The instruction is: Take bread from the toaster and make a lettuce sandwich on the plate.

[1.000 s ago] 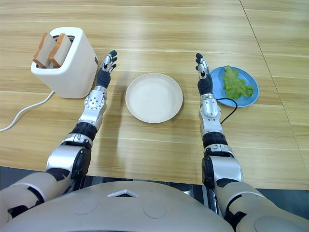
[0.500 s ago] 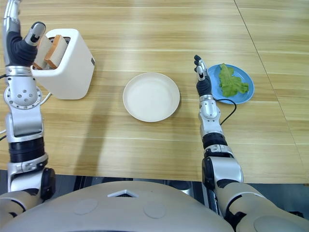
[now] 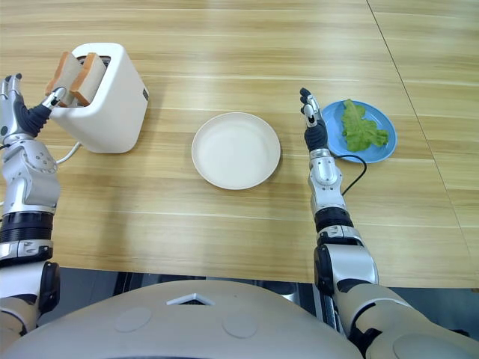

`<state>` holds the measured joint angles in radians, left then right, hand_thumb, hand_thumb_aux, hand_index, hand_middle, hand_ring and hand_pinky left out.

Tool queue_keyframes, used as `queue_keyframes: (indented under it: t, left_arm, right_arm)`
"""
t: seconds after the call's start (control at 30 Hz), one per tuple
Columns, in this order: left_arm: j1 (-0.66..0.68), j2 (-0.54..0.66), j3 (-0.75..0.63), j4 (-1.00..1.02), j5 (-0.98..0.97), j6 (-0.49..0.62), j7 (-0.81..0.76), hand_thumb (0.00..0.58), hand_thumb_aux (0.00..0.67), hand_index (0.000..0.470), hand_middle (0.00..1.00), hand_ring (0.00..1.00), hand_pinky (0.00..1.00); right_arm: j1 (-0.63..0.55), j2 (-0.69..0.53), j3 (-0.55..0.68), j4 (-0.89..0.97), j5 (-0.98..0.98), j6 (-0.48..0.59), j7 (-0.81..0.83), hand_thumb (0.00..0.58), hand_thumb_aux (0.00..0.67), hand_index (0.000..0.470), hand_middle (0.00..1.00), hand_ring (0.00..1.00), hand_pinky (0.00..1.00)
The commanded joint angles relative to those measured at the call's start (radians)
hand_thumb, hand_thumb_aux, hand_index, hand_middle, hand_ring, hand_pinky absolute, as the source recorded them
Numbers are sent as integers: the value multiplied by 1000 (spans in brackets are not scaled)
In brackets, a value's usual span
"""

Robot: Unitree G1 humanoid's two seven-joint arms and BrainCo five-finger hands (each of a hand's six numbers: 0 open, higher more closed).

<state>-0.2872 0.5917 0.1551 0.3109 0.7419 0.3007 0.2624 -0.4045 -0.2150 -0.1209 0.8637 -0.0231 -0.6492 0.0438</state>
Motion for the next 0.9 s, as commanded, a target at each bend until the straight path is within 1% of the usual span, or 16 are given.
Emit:
queue_keyframes:
  t: [0.03, 0.17, 0.37, 0.4, 0.43, 0.47, 0.5, 0.57, 0.6, 0.63, 0.67, 0.7, 0.8, 0.9]
  left_arm:
    - [-26, 6, -45, 51, -8, 15, 1, 0, 0, 0, 0, 0, 0]
    - [-44, 9, -68, 79, -17, 16, 10, 0, 0, 0, 0, 0, 0]
    - [-68, 2, -108, 56, -4, 31, 33, 0, 0, 0, 0, 0, 0]
    - [-68, 1, -109, 45, -4, 33, 41, 346, 244, 168, 0, 0, 0]
    - [-66, 1, -109, 30, 1, 38, 53, 541, 497, 341, 0, 0, 0]
    - [-64, 1, -108, 16, 4, 43, 60, 541, 497, 341, 0, 0, 0]
    - [-60, 0, -104, 0, 3, 44, 70, 580, 670, 460, 0, 0, 0]
    - [-55, 1, -103, -30, 8, 52, 84, 580, 670, 460, 0, 0, 0]
    - [-52, 1, -102, -42, 7, 52, 90, 580, 670, 460, 357, 357, 357]
    - [-49, 2, -103, -55, 11, 56, 98, 580, 670, 460, 851, 851, 851]
    - [-46, 3, -104, -66, 11, 55, 100, 580, 670, 460, 851, 851, 851]
    - [-43, 2, -103, -79, 8, 48, 106, 580, 670, 460, 1000, 1000, 1000]
    - [-35, -5, -97, -127, 11, 31, 148, 580, 670, 460, 1000, 1000, 1000]
    - [-17, -17, -83, -227, 18, -7, 220, 580, 670, 460, 1000, 1000, 1000]
  right_arm:
    - [12, -7, -5, 7, 8, 7, 7, 0, 0, 0, 0, 0, 0]
    - [12, -7, -4, 5, 8, 8, 7, 0, 0, 0, 0, 0, 0]
    - [17, -5, -2, 1, 7, 10, 6, 0, 0, 0, 0, 0, 0]
    - [18, -5, -2, 2, 7, 10, 6, 0, 0, 0, 0, 0, 0]
    - [18, -4, -2, 2, 7, 10, 6, 0, 0, 0, 0, 0, 0]
    - [18, -5, -2, 3, 7, 10, 6, 0, 0, 0, 0, 0, 0]
    - [19, -5, -2, 4, 8, 10, 7, 0, 0, 0, 0, 0, 0]
    - [21, -6, -3, 5, 8, 11, 6, 0, 0, 0, 0, 0, 0]
    - [22, -6, -4, 5, 8, 11, 6, 0, 0, 0, 0, 0, 0]
    - [23, -6, -4, 6, 9, 11, 5, 0, 0, 0, 0, 0, 0]
    - [23, -6, -4, 8, 9, 11, 5, 0, 0, 0, 0, 0, 0]
    - [23, -6, -4, 9, 8, 12, 5, 0, 0, 0, 0, 0, 0]
    - [22, -5, -3, 13, 7, 14, 3, 0, 0, 0, 0, 0, 0]
    - [19, -5, -3, 19, 6, 18, 2, 0, 0, 0, 0, 0, 0]
